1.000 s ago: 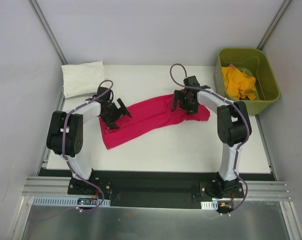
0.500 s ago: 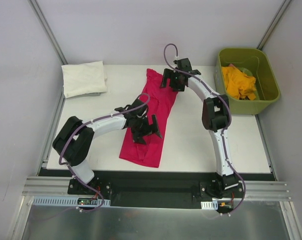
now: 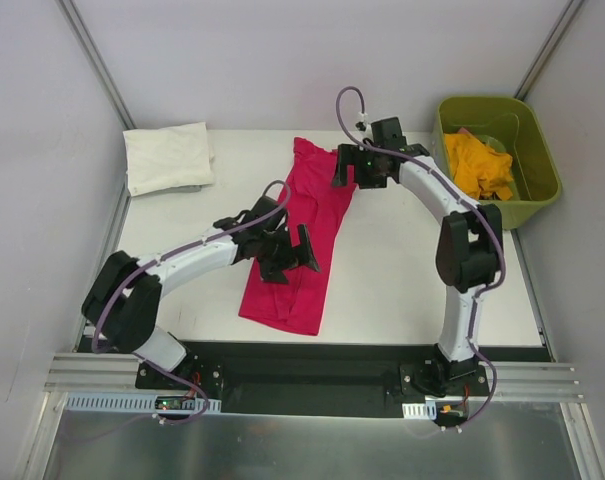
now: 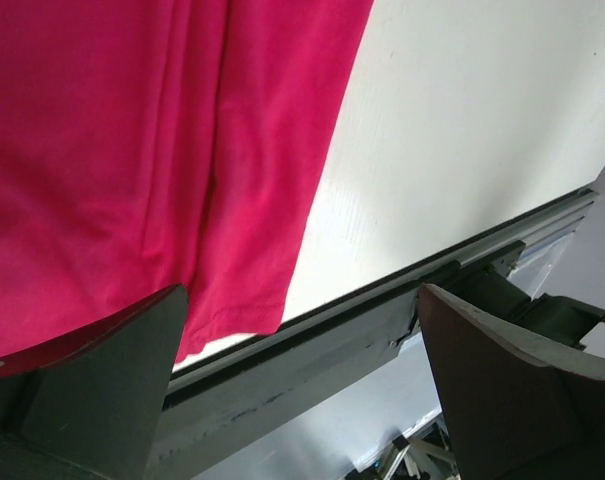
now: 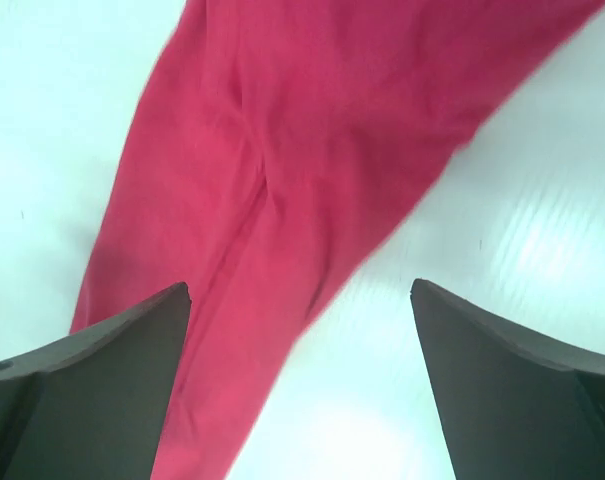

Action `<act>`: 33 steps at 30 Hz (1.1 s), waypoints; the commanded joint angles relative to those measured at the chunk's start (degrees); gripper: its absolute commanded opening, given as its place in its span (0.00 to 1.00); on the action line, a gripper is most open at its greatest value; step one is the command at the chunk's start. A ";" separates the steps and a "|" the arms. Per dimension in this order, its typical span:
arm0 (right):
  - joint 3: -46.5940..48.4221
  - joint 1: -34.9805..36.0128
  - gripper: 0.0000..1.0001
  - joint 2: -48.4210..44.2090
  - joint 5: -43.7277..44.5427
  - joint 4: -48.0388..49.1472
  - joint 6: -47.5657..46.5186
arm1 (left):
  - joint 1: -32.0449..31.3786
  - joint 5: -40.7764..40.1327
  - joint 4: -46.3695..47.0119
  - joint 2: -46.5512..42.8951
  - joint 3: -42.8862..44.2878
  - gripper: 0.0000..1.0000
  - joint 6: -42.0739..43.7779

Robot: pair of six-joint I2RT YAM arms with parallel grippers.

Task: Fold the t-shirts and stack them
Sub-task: Rotate the tshirt 90 degrees, then grab the bottom of the folded rectangular tshirt with both arms

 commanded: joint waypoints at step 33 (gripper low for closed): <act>-46.29 49.51 0.68 -24.42 5.11 6.98 -10.63 | 14.26 -6.03 -9.34 -20.05 -27.48 0.52 3.68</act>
